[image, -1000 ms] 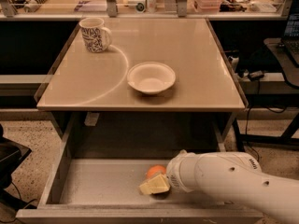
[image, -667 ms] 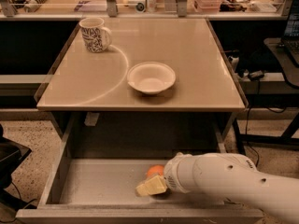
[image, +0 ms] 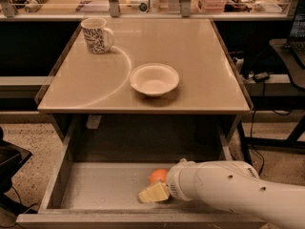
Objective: Pick orange from top drawer and place on counter
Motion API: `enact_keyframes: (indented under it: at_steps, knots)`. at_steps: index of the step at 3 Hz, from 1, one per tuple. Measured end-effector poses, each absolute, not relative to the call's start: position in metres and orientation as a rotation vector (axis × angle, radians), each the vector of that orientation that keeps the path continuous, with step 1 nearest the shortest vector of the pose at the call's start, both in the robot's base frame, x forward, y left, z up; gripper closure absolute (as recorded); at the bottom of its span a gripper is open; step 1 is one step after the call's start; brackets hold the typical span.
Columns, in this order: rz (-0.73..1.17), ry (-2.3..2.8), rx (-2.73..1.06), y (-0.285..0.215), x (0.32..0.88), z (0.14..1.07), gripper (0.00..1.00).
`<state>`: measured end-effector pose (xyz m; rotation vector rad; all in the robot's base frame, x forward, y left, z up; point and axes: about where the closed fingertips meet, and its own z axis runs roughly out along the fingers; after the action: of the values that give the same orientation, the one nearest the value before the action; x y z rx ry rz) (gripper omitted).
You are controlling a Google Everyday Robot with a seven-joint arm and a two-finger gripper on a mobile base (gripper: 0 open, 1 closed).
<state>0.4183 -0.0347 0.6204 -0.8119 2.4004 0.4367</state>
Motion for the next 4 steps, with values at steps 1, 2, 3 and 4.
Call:
enact_keyframes:
  at_steps: [1,2,3,4]
  knots:
    - [0.437,2.400,-0.812,-0.035,0.418,0.620,0.19]
    - [0.437,2.400,-0.812,-0.035,0.418,0.620,0.42]
    - [0.436,2.400,-0.812,-0.035,0.418,0.620,0.65]
    - [0.406,2.394,-0.797,-0.043,0.418,0.631,0.88]
